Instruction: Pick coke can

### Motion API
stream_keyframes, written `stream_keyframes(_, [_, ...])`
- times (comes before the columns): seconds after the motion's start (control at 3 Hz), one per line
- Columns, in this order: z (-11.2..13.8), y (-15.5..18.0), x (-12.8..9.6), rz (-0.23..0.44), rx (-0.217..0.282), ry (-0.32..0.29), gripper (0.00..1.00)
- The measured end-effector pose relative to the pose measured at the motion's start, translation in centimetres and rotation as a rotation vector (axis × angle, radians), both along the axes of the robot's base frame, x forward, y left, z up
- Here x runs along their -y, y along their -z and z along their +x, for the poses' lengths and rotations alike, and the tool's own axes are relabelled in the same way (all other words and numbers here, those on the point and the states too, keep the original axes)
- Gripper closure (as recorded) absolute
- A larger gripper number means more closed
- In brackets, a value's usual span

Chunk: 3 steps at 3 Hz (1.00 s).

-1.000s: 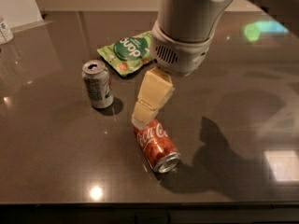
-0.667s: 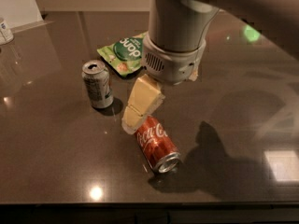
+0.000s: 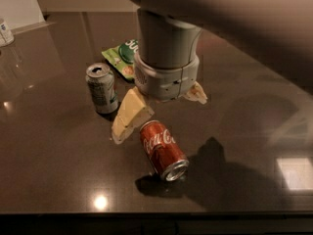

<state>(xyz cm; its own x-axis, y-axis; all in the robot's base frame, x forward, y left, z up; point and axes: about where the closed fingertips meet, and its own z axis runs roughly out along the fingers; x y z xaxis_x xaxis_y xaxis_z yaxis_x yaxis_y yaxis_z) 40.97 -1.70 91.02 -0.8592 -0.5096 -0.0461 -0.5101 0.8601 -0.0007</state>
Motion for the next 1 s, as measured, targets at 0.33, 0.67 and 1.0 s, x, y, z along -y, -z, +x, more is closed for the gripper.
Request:
stream_keyframes(0.33, [-0.7, 1.9, -1.0, -0.037, -0.044, 0.086, 0.00])
stream_keyframes(0.67, [-1.0, 3.5, -1.5, -0.059, -0.073, 0.125, 0.00])
stream_keyframes(1.0, [-1.0, 4.6, -1.2, -0.072, -0.088, 0.153, 0.00])
